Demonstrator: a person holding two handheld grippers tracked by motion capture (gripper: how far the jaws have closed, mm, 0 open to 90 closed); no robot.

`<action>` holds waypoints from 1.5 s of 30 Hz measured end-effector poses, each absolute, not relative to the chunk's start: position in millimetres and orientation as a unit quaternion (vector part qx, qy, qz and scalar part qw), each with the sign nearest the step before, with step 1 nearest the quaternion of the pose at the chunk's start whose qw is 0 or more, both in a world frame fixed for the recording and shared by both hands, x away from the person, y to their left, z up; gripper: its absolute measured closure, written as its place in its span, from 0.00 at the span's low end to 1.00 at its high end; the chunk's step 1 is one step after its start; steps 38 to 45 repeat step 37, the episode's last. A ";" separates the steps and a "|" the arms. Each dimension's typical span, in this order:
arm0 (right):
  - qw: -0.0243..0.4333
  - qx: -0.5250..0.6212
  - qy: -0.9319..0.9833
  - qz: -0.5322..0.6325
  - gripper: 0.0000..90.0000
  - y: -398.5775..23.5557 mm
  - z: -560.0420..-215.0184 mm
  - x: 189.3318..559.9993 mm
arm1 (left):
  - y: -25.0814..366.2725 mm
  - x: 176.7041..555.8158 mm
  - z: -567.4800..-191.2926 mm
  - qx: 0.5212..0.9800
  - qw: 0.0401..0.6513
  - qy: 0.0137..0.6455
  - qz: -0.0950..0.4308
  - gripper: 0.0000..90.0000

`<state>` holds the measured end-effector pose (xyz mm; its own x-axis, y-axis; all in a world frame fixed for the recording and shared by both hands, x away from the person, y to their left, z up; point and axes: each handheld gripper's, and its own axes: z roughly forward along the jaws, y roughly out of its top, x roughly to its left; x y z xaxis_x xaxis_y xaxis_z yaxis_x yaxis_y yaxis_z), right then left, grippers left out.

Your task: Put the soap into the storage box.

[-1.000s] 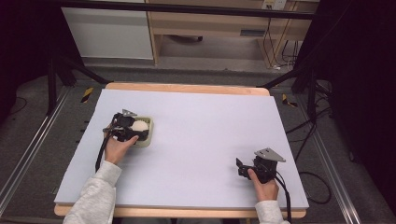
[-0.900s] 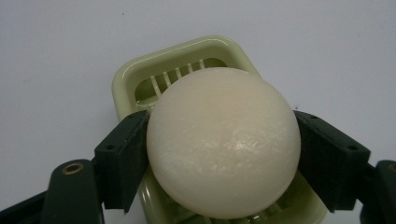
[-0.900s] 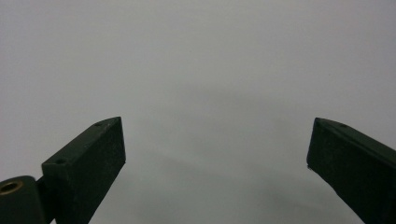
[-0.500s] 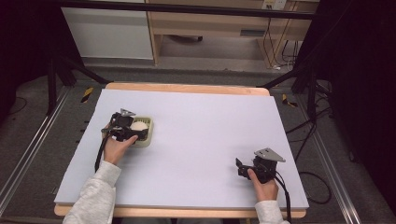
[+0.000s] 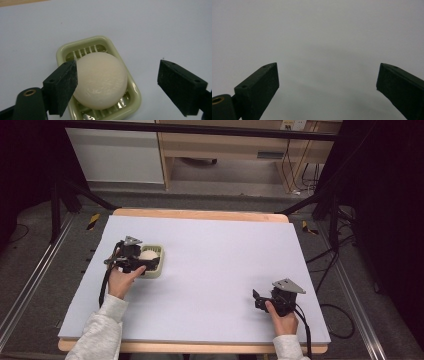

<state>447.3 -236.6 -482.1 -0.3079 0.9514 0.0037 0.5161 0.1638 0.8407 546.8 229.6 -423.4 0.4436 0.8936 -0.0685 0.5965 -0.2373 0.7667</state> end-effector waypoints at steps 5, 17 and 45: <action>0.282 0.517 0.708 0.389 0.05 -237.3 -481.6 446.9 | 228.9 532.1 -418.9 0.760 0.396 0.476 0.197 0.20; 0.282 0.520 0.707 0.388 0.05 -239.6 -481.5 446.2 | 241.4 489.2 -417.9 0.754 0.417 0.466 0.200 0.27; 0.267 0.532 0.707 0.383 0.06 -251.5 -484.7 437.7 | 293.8 449.5 -455.0 0.747 0.382 0.500 0.217 0.21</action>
